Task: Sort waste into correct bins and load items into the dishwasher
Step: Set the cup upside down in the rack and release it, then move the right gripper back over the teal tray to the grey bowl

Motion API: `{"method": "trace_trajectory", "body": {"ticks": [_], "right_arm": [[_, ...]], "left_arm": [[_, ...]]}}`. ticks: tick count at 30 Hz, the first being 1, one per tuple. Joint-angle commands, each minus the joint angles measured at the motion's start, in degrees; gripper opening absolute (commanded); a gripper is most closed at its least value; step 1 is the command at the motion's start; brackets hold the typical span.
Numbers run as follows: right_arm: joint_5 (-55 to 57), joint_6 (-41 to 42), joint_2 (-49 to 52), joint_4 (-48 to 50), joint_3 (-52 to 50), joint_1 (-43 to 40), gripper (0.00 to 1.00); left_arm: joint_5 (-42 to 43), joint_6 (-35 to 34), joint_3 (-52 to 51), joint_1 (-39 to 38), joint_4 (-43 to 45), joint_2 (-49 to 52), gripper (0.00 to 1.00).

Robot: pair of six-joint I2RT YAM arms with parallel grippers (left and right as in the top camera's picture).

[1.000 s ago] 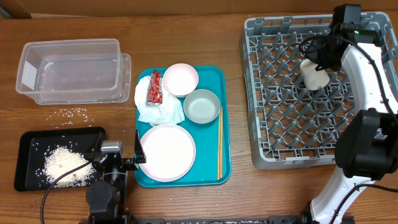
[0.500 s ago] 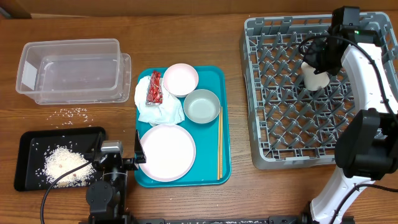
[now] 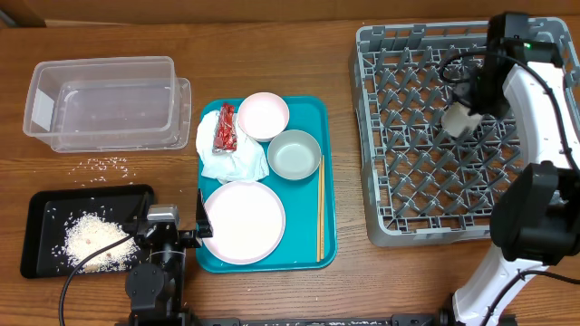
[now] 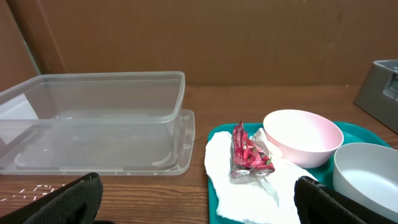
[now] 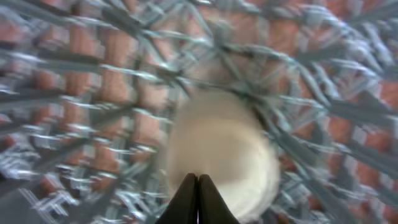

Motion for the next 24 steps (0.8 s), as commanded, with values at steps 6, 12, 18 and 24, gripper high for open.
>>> {"method": "trace_trajectory", "body": {"ticks": [6, 12, 18, 24], "right_arm": [[3.2, 0.3, -0.4, -4.3, -0.6, -1.7, 0.04], [1.7, 0.3, -6.3, -4.1, -0.6, -1.1, 0.04], [-12.0, 0.2, -12.7, 1.3, -0.6, 0.7, 0.06], [-34.9, 0.2, -12.6, 11.2, -0.7, 5.2, 0.58]], "left_arm": [[-0.1, 1.1, -0.2, -0.5, -0.1, -0.5, 1.0], [-0.1, 1.1, -0.2, -0.5, -0.1, -0.5, 1.0], [-0.1, 1.1, -0.2, -0.5, -0.1, -0.5, 1.0], [-0.1, 1.1, -0.2, -0.5, -0.1, -0.5, 1.0]]}}
